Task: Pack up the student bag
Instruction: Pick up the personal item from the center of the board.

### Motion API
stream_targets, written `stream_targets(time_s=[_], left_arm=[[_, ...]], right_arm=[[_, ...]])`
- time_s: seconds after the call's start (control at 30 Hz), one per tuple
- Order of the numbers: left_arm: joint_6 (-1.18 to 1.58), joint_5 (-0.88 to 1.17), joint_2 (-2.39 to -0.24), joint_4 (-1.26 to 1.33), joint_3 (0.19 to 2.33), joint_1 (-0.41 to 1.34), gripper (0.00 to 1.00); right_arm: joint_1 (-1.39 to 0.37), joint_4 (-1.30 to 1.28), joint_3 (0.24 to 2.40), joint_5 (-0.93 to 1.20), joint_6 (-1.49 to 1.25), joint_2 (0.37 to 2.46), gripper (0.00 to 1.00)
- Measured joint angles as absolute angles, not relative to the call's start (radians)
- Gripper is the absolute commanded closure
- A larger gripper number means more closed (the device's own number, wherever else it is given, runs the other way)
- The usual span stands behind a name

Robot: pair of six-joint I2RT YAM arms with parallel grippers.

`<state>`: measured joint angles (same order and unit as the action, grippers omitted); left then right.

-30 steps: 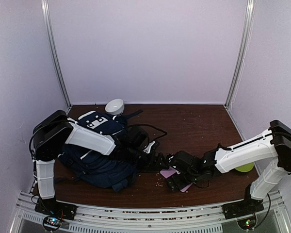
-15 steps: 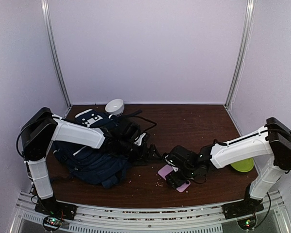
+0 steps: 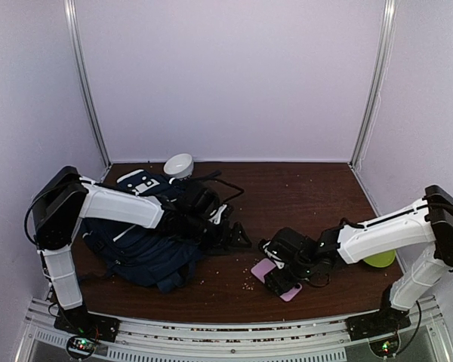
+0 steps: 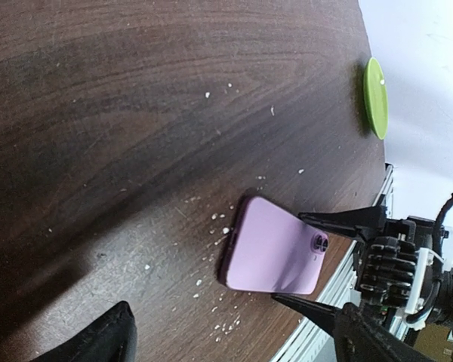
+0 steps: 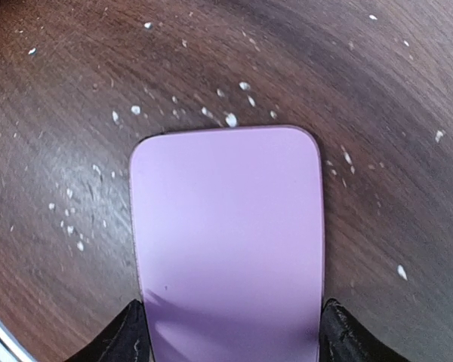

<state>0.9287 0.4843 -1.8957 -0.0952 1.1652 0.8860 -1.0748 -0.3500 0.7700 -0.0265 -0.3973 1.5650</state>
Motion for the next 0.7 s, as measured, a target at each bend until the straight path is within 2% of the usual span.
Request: stream_targets(time_s=[0.4, 0.7], left_arm=[[0.928, 0.502, -1.921, -0.102, 1.207, 0.890, 0.06], [0.984, 0.576, -1.987, -0.012, 1.223, 0.912, 0.06]], right_arm=[[-1.075, -0.346, 0.703, -0.054, -0.419, 1.411, 0.57], [-1.077, -0.314, 0.687, -0.061, -0.419, 1.346, 0.57]])
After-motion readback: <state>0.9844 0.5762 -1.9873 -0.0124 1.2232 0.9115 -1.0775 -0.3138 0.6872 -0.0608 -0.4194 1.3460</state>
